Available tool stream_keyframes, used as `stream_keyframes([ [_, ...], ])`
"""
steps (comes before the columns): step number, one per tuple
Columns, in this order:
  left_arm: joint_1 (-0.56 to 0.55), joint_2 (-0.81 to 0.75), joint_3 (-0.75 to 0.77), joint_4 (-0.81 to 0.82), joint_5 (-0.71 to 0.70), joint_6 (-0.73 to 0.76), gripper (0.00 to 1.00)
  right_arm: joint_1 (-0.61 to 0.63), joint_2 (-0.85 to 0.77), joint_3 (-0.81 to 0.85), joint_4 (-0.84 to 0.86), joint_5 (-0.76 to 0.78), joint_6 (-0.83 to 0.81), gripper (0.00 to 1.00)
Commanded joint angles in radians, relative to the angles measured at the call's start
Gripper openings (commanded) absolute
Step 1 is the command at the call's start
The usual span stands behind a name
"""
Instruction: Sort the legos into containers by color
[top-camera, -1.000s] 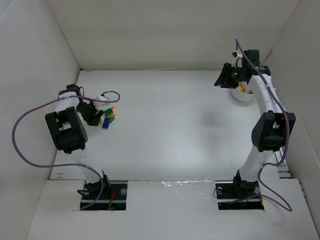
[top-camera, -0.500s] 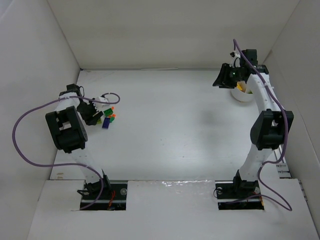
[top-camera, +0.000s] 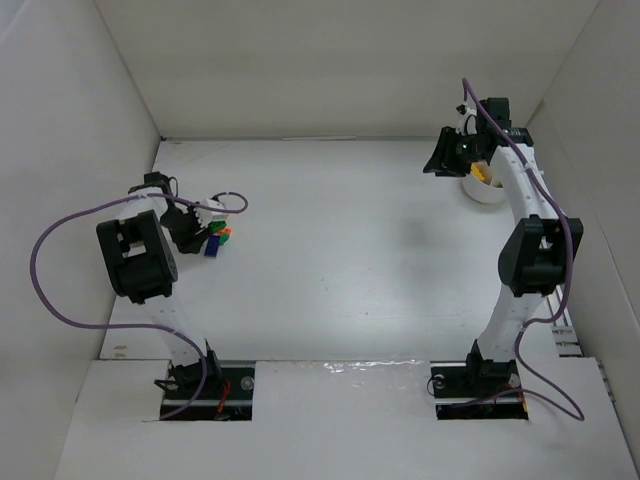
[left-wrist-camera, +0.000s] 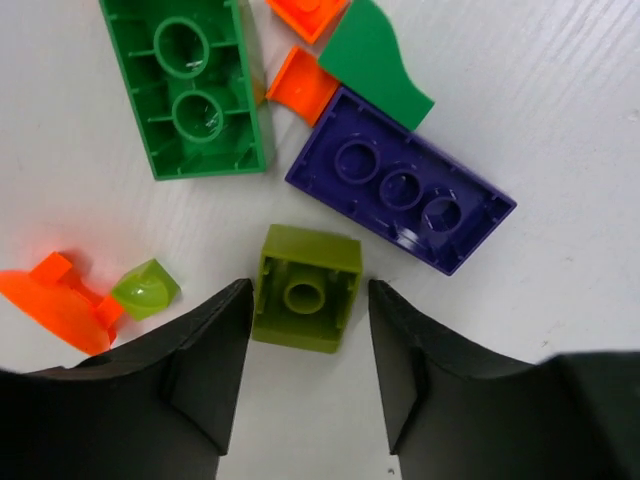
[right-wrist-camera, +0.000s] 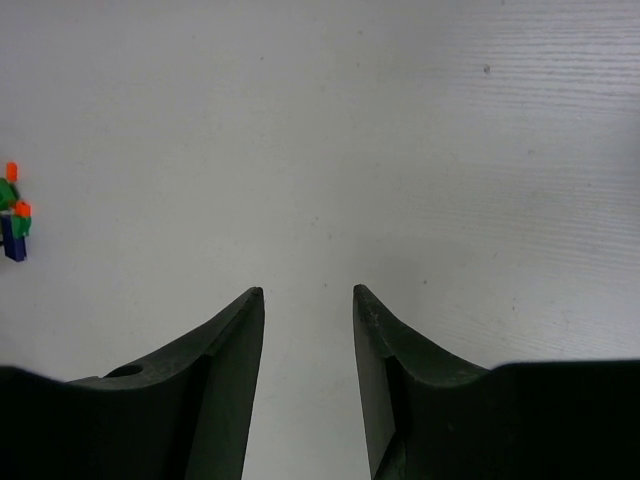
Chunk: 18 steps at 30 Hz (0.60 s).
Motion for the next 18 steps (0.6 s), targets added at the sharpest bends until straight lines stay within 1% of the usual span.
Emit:
stream_keyframes([
  [1,-0.017,-0.006,-0.024,0.010,0.023,0.015,0.45,0.014,-0.006,0.045,0.000,0.004,0.010,0.45],
  [2,-0.017,-0.006,-0.024,0.010,0.023,0.015,0.39,0.014,-0.006,0.045,0.000,0.004,0.010,0.45],
  [3,-0.017,-0.006,-0.024,0.010,0.023,0.015,0.39,0.014,-0.006,0.045,0.000,0.004,0.010,0.45],
  [4,-0.017,-0.006,-0.024,0.010,0.023,0.015,0.36,0.014,-0.006,0.054,0.000,0.004,0.010,0.45],
  [5,-0.017,0.003,-0.024,0.010,0.023,0.006,0.29,0.014,-0.006,0.054,0.000,0.004,0.010,0.45],
  [9,-0.017,0.004,-0.033,0.010,0.005,0.006,0.17,0.014,-0.006,0.063,-0.009,-0.005,0.010,0.45],
  [11,-0.017,-0.030,-0.033,0.010,0.017,-0.003,0.15,0.014,-0.006,0.063,-0.009,-0.031,0.010,0.45],
  [12,-0.017,-0.044,-0.033,0.010,0.044,-0.003,0.15,0.014,-0.006,0.063,-0.009,-0.049,0.025,0.45],
  [13,-0.017,-0.062,-0.033,0.010,0.064,-0.012,0.15,0.014,-0.006,0.048,-0.009,-0.113,0.034,0.45],
  [15,-0.017,-0.125,-0.021,0.001,0.115,-0.046,0.15,0.014,-0.006,0.020,0.014,-0.188,0.083,0.44],
  [16,-0.017,-0.147,-0.002,-0.015,0.179,-0.063,0.15,0.014,-0.015,0.004,0.031,-0.254,0.103,0.44],
  [18,-0.017,-0.202,0.019,-0.063,0.259,-0.090,0.15,0.025,-0.024,-0.053,0.069,-0.294,0.176,0.41],
])
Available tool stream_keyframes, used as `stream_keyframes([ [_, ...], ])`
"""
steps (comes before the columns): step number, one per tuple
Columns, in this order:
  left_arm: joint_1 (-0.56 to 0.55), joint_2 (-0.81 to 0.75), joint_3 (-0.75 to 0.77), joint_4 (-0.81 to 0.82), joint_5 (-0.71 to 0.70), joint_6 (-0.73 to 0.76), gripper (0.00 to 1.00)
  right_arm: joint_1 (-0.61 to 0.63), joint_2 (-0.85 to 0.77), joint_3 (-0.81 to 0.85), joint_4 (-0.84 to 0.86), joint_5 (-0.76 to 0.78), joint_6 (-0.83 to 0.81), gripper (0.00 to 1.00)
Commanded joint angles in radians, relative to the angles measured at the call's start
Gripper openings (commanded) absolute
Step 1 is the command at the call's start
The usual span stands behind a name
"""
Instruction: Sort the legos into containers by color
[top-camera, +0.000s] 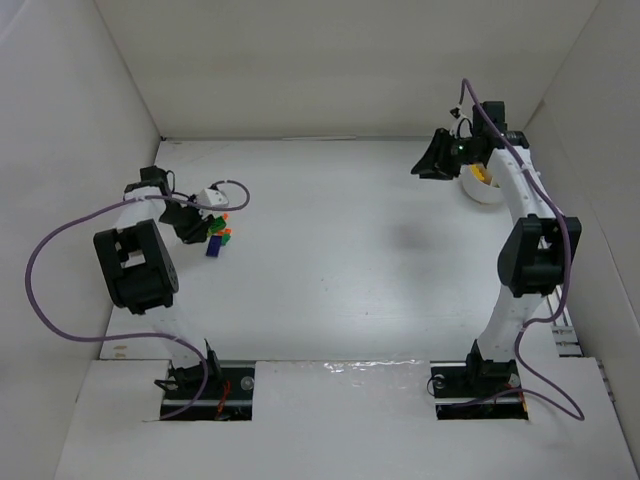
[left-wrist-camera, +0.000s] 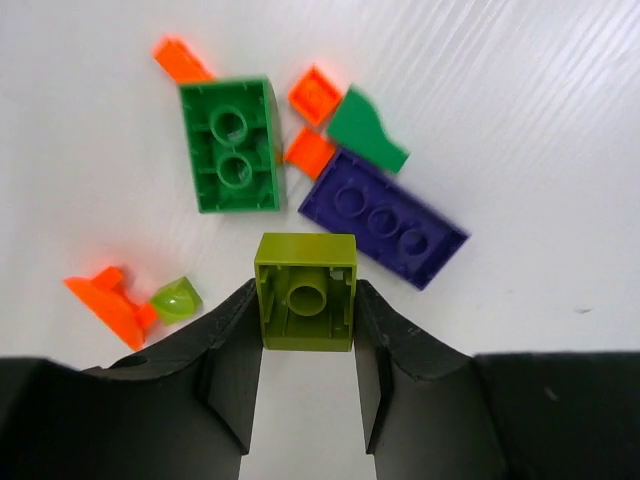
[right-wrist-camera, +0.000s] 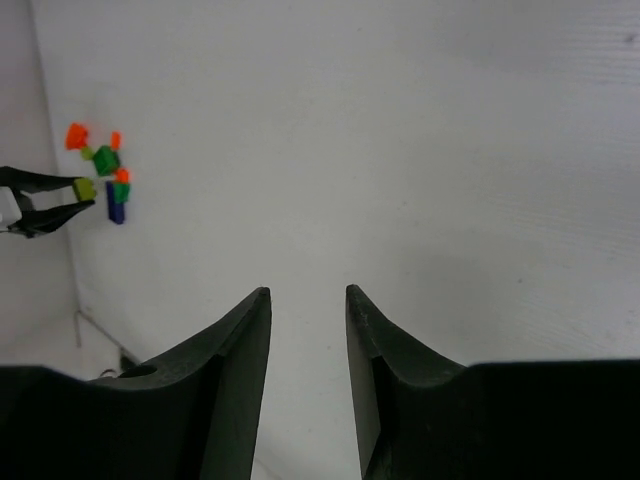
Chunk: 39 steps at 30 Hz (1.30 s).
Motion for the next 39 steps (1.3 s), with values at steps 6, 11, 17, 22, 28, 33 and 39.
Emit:
stream_keyframes([
  [6,-0.100,-0.282,0.010,-0.050,0.397,-0.232,0.15,0.134,-0.039,-0.079,0.179,-0.252,0.261,0.40],
  [11,-0.286,-0.427,-0.062,0.137,0.441,-0.451,0.14,0.278,-0.024,0.024,0.204,-0.212,0.347,0.40],
  [17,-0.335,-0.427,-0.025,0.266,0.532,-0.677,0.14,0.415,0.009,0.084,0.233,-0.203,0.419,0.41],
  [22,-0.383,-0.407,0.021,0.299,0.506,-0.752,0.14,0.468,0.018,0.122,0.233,-0.147,0.441,0.42],
  [28,-0.429,-0.398,0.039,0.348,0.488,-0.803,0.14,0.545,0.038,0.197,0.195,-0.018,0.450,0.45],
  [33,-0.441,-0.387,0.050,0.348,0.488,-0.823,0.14,0.570,0.072,0.257,0.173,0.035,0.478,0.51],
  [39,-0.452,-0.378,0.069,0.348,0.479,-0.823,0.14,0.600,0.082,0.277,0.173,0.035,0.487,0.60],
])
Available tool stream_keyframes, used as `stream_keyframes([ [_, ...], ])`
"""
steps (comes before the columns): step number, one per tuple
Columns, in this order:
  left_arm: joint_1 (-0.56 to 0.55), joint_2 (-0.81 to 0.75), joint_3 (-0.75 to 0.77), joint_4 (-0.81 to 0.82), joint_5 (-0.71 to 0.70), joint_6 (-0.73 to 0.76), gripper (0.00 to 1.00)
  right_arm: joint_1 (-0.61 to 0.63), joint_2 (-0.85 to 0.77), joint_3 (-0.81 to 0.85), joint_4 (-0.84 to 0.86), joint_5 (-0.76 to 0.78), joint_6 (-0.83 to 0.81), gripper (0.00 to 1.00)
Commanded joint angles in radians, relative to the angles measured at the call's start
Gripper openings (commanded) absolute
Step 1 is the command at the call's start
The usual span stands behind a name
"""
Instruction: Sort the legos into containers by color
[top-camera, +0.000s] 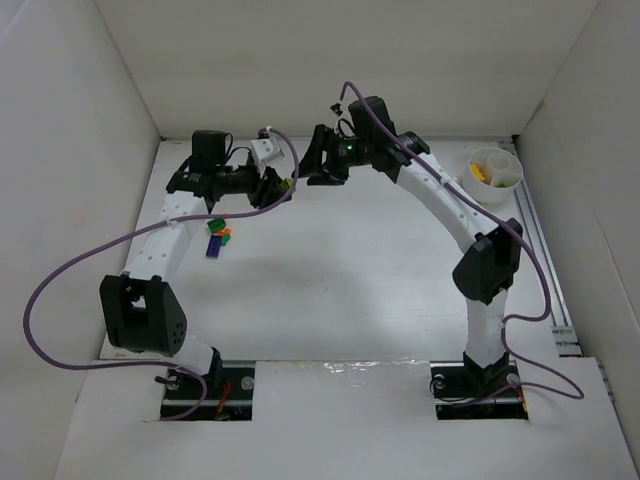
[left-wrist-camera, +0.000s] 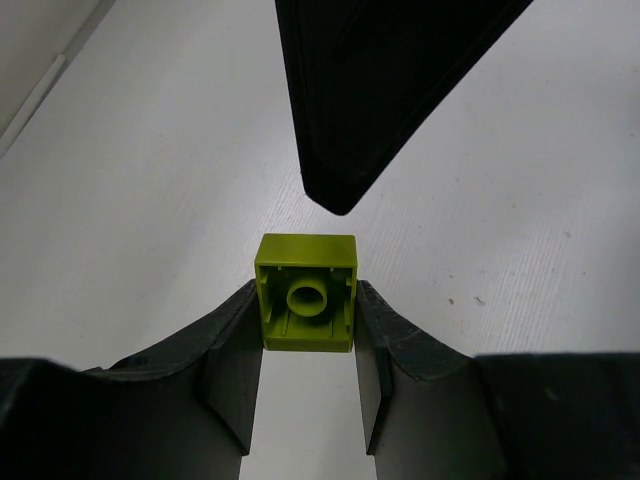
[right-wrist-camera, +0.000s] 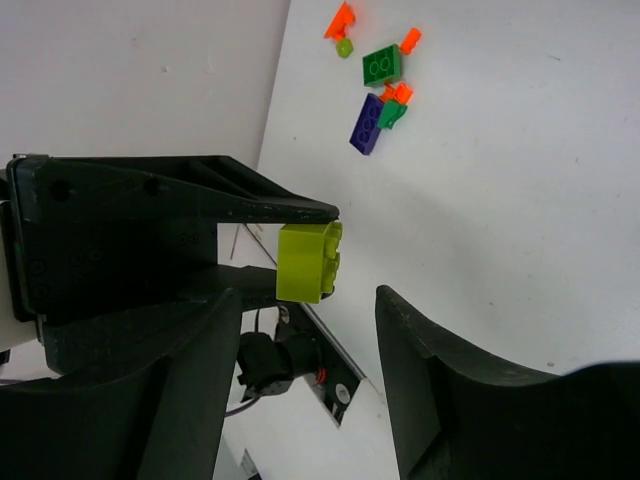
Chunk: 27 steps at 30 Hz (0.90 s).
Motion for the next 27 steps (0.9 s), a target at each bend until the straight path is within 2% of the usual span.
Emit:
stream_keyframes([
  [1,-0.011,-0.003,0.049,0.024,0.012,-0.017,0.14,0.025,0.002,0.043,-0.002,0.021,0.015,0.62],
  [15,-0.029,0.015,0.069,0.024,0.021,-0.017,0.14,0.043,0.044,0.062,-0.011,0.022,-0.003,0.61],
  [22,-0.039,0.025,0.078,0.004,0.021,0.002,0.14,0.043,0.064,0.080,-0.020,0.040,-0.012,0.51],
  [26,-0.049,0.025,0.078,-0.005,0.011,0.025,0.14,0.043,0.087,0.089,-0.029,0.041,-0.022,0.38],
  [27,-0.060,0.025,0.078,-0.005,-0.001,0.025,0.14,0.043,0.087,0.089,-0.029,0.041,-0.022,0.32],
])
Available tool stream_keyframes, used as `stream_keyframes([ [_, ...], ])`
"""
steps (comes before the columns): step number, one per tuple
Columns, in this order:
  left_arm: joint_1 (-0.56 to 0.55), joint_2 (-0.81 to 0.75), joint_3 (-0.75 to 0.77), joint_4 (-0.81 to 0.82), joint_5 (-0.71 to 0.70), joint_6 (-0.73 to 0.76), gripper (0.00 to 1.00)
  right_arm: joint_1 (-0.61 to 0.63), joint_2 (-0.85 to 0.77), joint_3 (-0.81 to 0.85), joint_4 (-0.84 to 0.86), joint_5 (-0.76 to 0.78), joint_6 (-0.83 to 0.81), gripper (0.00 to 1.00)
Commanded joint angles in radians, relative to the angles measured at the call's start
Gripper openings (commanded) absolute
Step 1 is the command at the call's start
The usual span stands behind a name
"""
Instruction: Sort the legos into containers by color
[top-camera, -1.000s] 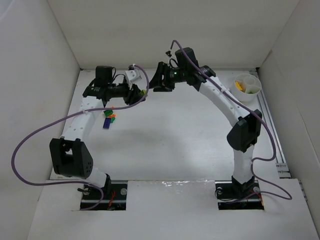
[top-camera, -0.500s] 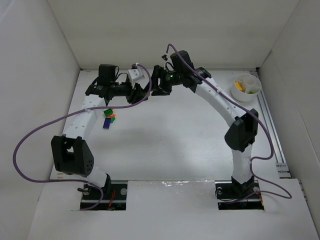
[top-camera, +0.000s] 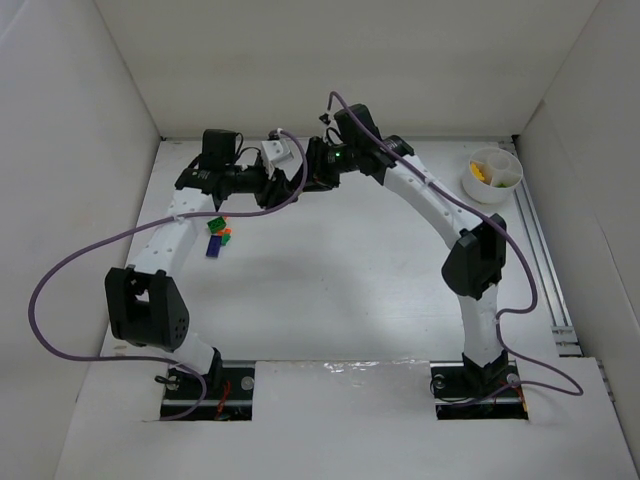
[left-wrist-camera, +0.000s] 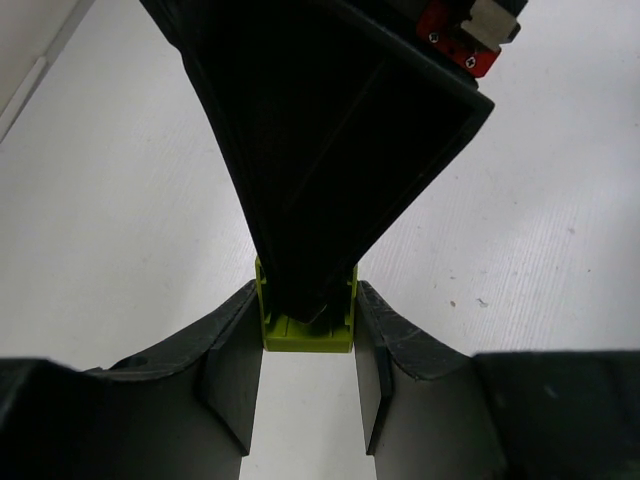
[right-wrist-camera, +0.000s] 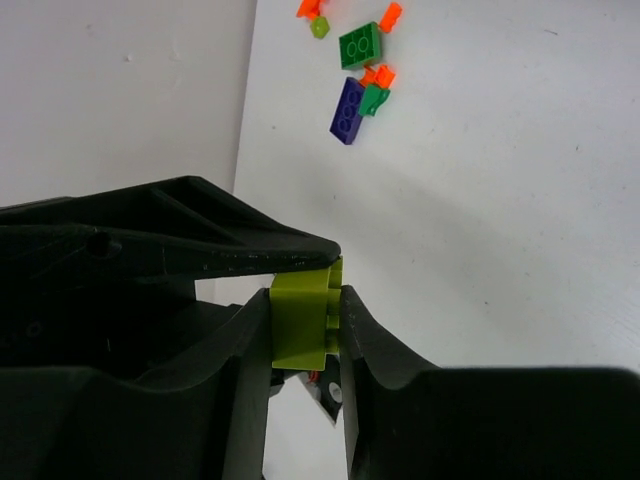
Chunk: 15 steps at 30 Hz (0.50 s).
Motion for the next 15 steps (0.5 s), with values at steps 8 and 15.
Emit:
stream_keyframes([
  [8,-0.017,-0.005,0.050,-0.007,0.012,0.001,0.76,0.009,-0.018,0.034,-0.001,0.008,-0.034,0.01],
  [15,-0.017,-0.023,0.050,0.031,-0.075,-0.111,1.00,-0.046,-0.108,-0.084,0.008,0.081,-0.077,0.00],
])
